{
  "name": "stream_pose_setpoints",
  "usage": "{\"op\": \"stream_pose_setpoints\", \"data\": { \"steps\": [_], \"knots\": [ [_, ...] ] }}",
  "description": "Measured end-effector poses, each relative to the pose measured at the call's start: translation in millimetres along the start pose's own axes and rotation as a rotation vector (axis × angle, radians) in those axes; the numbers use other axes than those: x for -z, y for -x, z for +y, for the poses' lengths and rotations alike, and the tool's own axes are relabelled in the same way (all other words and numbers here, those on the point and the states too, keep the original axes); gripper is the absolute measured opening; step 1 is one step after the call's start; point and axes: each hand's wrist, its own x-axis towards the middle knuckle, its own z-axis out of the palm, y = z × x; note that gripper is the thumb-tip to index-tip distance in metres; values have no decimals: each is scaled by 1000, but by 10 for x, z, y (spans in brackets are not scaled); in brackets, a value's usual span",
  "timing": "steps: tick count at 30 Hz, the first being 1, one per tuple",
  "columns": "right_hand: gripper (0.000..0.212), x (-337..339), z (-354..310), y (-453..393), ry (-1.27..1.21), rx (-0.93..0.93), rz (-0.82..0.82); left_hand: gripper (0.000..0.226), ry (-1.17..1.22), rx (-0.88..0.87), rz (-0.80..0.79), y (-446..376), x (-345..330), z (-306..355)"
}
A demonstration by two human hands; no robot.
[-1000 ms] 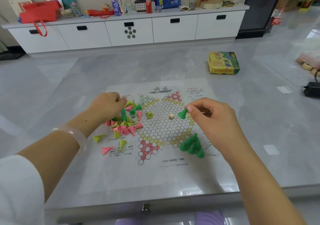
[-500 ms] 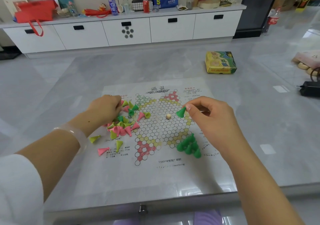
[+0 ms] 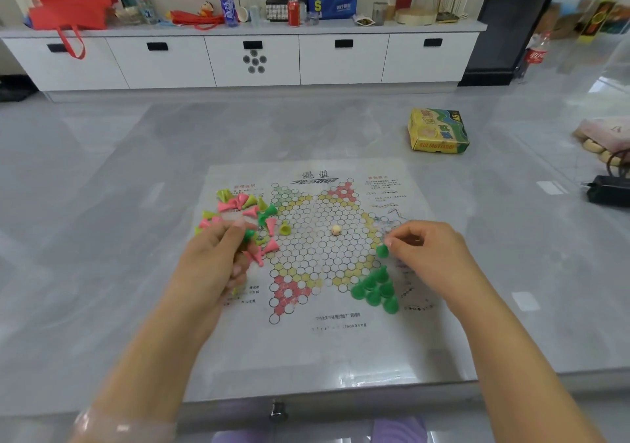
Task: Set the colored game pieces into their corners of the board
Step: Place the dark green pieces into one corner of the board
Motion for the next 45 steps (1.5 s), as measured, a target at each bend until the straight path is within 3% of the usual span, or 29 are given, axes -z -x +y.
{"op": "stream_pose_setpoints", "data": {
  "steps": [8, 35, 39, 45],
  "knots": [
    [11, -50, 19, -15, 161, 21, -43, 22, 182, 87, -62, 42, -107, 33],
    [14, -59, 16, 31, 186, 44, -28, 25, 41, 102, -163, 76, -184, 25],
    [13, -49, -113, 105, 45, 135, 73, 26, 9, 103, -200, 113, -241, 6],
    [10, -163, -396, 304, -121, 360, -154, 27, -16, 91, -250, 182, -394, -20]
  ]
}}
